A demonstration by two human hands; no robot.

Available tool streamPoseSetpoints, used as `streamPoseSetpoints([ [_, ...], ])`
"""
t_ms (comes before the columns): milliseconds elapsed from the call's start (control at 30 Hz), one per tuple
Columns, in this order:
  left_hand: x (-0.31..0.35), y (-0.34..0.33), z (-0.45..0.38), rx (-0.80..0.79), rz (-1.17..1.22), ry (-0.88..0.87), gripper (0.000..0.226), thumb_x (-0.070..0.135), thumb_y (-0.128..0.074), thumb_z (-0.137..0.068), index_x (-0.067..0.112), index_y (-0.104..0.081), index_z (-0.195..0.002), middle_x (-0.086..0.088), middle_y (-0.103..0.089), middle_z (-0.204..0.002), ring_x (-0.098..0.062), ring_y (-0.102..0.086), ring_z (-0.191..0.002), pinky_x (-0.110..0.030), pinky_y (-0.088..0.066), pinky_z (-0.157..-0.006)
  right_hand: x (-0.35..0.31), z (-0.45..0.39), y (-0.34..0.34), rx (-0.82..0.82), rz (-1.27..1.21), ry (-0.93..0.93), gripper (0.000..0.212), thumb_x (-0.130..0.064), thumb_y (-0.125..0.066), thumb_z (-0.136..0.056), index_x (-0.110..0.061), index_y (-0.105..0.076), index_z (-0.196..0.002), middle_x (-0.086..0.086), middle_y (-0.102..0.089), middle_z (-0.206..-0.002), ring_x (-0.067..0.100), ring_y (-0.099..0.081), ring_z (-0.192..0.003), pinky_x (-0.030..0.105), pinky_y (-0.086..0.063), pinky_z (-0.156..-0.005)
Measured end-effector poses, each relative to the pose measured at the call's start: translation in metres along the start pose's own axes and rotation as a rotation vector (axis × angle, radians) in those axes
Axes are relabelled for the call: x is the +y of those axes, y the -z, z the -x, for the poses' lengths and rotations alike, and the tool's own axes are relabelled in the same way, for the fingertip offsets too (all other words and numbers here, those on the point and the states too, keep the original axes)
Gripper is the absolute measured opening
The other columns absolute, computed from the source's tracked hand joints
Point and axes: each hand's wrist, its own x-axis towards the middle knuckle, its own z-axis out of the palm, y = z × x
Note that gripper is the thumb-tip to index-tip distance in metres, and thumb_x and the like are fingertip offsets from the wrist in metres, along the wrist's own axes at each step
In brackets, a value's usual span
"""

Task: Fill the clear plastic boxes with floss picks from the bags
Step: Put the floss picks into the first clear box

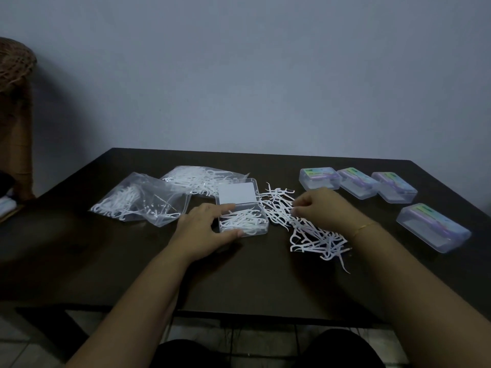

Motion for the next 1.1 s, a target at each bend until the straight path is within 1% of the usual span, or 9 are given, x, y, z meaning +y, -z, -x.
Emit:
streamPoseSetpoints([
  [100,0.0,-0.001,0.0,0.014,0.02,0.011,0.076,0.079,-0.055,-0.066,0.047,-0.043,-0.134,0.009,-0.047,-0.138,-0.012,-0.04,-0.128,-0.044,-0.029,-0.108,0.013,0.014,0.014,-0.165,-0.013,0.006,0.034,-0.031,-0.067,-0.085,-0.018,-0.065,-0.117,0.001,-0.064,-0.114,0.009,-0.056,-0.09,0.023,-0.044,-0.083],
  [167,0.0,-0.001,0.0,0.021,0.038,0.014,0.076,0.077,-0.056,-0.066,0.046,-0.043,-0.135,0.01,-0.048,-0.137,-0.012,-0.04,-0.128,-0.045,-0.03,-0.108,0.019,0.021,0.018,-0.227,0.058,-0.028,0.052,-0.036,-0.071,-0.08,-0.019,-0.058,-0.127,0.0,-0.059,-0.124,0.013,-0.055,-0.103,0.025,-0.043,-0.089],
  [233,0.0,-0.002,-0.001,0.027,0.065,0.014,0.076,0.076,-0.059,-0.067,0.046,-0.043,-0.134,0.01,-0.049,-0.136,-0.012,-0.042,-0.127,-0.047,-0.031,-0.108,0.022,0.024,0.017,-0.273,0.184,-0.067,0.067,-0.045,-0.073,-0.076,-0.021,-0.05,-0.134,0.001,-0.051,-0.135,0.02,-0.047,-0.122,0.035,-0.04,-0.103],
  [300,-0.001,-0.002,0.0,0.032,0.095,0.017,0.08,0.08,-0.059,-0.063,0.046,-0.044,-0.134,0.01,-0.051,-0.135,-0.011,-0.044,-0.126,-0.049,-0.033,-0.107,0.023,0.025,0.012,-0.284,0.295,-0.081,0.074,-0.054,-0.072,-0.073,-0.024,-0.048,-0.136,0.002,-0.048,-0.137,0.023,-0.04,-0.129,0.041,-0.036,-0.107],
  [467,0.004,0.001,0.002,0.048,0.093,0.033,0.08,0.071,-0.064,-0.067,0.043,-0.041,-0.138,0.007,-0.048,-0.14,-0.013,-0.042,-0.128,-0.048,-0.032,-0.109,0.021,0.021,-0.001,-0.139,0.387,-0.007,0.031,-0.044,-0.059,-0.088,-0.022,-0.068,-0.108,-0.001,-0.064,-0.106,0.017,-0.056,-0.104,0.036,-0.043,-0.093],
  [533,0.006,0.001,0.003,0.055,0.097,0.039,0.079,0.067,-0.066,-0.068,0.043,-0.039,-0.139,0.006,-0.047,-0.141,-0.014,-0.041,-0.129,-0.048,-0.032,-0.109,0.021,0.019,-0.003,-0.092,0.393,-0.016,0.023,-0.039,-0.056,-0.091,-0.024,-0.07,-0.102,-0.004,-0.066,-0.102,0.015,-0.058,-0.099,0.036,-0.041,-0.093],
  [667,0.005,0.002,0.004,0.056,0.112,0.043,0.08,0.066,-0.067,-0.069,0.043,-0.038,-0.139,0.006,-0.046,-0.143,-0.015,-0.04,-0.131,-0.048,-0.03,-0.11,0.021,0.019,-0.005,-0.034,0.312,-0.045,0.016,-0.031,-0.055,-0.092,-0.026,-0.07,-0.095,-0.006,-0.066,-0.093,0.014,-0.06,-0.092,0.035,-0.042,-0.093],
  [800,0.007,0.002,0.004,0.059,0.1,0.044,0.079,0.063,-0.068,-0.071,0.043,-0.036,-0.141,0.007,-0.043,-0.146,-0.015,-0.037,-0.133,-0.046,-0.028,-0.111,0.02,0.022,-0.001,0.001,0.211,-0.065,0.018,-0.024,-0.055,-0.09,-0.018,-0.072,-0.088,-0.001,-0.07,-0.089,0.014,-0.062,-0.083,0.036,-0.048,-0.089],
  [1100,0.006,0.001,0.003,0.055,0.125,0.084,0.09,0.064,-0.07,-0.068,0.043,-0.026,-0.145,0.005,-0.041,-0.148,-0.019,-0.034,-0.137,-0.046,-0.022,-0.114,0.02,0.021,0.008,0.093,0.072,-0.032,0.019,-0.025,-0.054,-0.093,-0.015,-0.069,-0.087,0.005,-0.068,-0.084,0.02,-0.063,-0.078,0.038,-0.053,-0.081],
])
